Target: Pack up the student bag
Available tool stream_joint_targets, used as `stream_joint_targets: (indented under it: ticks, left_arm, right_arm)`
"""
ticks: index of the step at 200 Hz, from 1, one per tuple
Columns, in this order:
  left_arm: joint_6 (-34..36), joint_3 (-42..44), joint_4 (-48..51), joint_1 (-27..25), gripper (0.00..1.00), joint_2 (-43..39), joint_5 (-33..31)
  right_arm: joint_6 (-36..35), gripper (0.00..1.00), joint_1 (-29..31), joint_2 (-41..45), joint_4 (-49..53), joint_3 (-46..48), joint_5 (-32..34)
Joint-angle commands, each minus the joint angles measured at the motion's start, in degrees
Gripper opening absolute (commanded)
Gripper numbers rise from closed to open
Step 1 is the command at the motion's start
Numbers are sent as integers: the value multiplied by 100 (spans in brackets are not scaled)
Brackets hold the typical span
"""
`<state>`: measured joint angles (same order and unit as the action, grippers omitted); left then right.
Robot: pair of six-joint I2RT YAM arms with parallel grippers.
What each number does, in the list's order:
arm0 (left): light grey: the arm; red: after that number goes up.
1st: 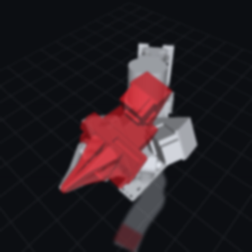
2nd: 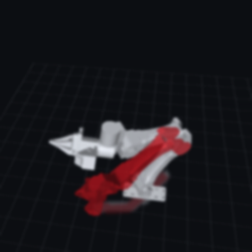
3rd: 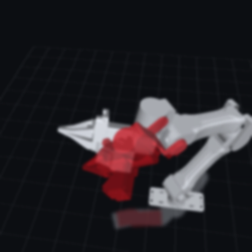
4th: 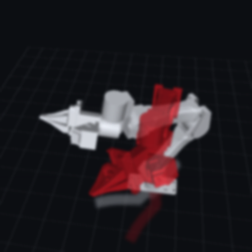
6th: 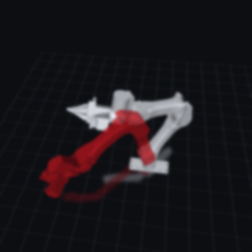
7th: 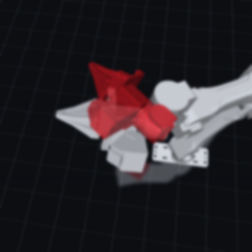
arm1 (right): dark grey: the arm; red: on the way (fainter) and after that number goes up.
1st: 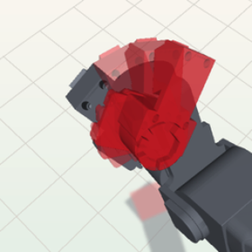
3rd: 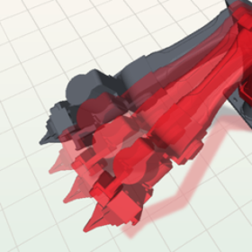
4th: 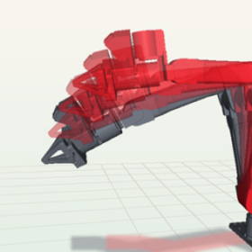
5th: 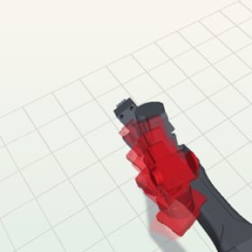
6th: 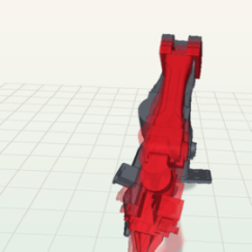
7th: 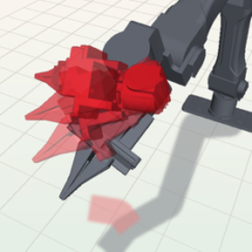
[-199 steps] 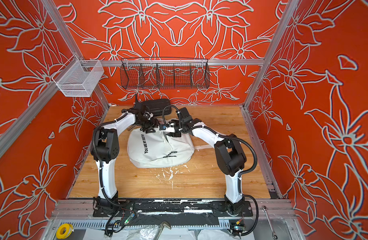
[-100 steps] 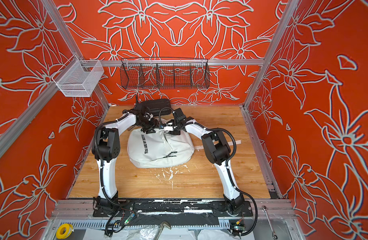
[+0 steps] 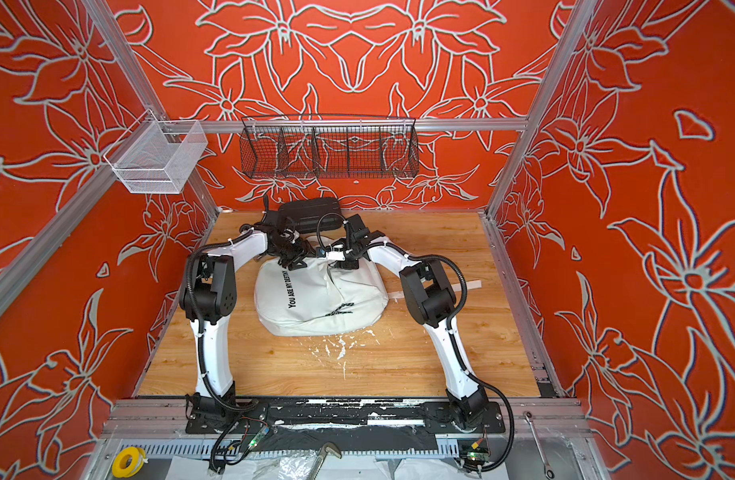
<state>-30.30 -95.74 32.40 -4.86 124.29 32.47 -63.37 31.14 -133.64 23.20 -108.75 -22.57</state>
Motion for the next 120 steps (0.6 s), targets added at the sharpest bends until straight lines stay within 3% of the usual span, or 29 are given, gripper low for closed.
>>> stream_joint_targets:
  ticks: [1, 25, 59, 87, 120]
  left_arm:
    - [-148, -192, -76, 25, 64, 125, 152]
    - [-160, -104, -111, 66, 63, 109, 190]
    - [-115, 103, -142, 169, 63, -35, 163]
    - [-67, 143, -142, 197, 63, -69, 185]
    - [-61, 35, -190, 180, 63, 4, 383]
  right_arm:
    - [-125, 44, 97, -323, 588, -88, -282]
    - [21, 38, 96, -457, 776, -261, -278]
    - [25, 24, 73, -934, 1838, -1110, -261]
    - [47, 0, 48, -1053, 2193, -1355, -237]
    - [142, 0, 56, -244, 1494, -633, -296]
